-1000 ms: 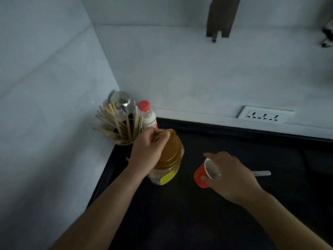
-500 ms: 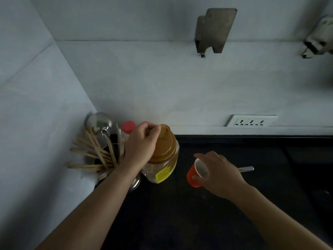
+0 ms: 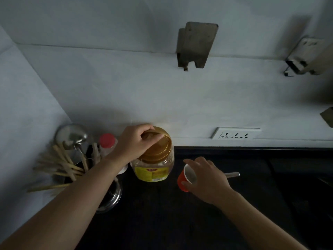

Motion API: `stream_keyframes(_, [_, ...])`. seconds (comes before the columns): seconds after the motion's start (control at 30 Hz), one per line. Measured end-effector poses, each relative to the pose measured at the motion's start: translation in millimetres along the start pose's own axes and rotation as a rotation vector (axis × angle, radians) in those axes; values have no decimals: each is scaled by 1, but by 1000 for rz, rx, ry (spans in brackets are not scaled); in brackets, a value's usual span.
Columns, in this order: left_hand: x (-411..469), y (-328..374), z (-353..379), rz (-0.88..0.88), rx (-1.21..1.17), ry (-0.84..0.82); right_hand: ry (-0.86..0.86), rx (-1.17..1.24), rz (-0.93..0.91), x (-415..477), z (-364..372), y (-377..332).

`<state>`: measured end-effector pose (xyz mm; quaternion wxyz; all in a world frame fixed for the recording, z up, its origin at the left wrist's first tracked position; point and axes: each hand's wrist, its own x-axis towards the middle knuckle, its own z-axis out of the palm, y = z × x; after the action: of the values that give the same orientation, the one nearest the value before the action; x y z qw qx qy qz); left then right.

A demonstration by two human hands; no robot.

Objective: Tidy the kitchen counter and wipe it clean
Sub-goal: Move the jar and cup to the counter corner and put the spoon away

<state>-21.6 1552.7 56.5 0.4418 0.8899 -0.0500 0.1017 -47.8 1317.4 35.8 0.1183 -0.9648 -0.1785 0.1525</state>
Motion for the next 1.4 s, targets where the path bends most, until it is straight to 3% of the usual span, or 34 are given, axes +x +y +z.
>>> stream_keyframes(0.33, [-9,-5,13,103,42,185,84,-61,9,43,-4,25])
stream_keyframes(0.47, [-9,-1,18,103,44,248,32,-103,-10,56,6,26])
stream_keyframes(0.7, [-11,-6,18,100,55,232,52,-82,-19,70,18,26])
stream_keyframes(1.07, [-10,3,20,124,84,274,-130,-187,-133,69,7,26])
stream_keyframes(1.4, [-14,5,18,138,91,259,-100,-222,-140,65,18,14])
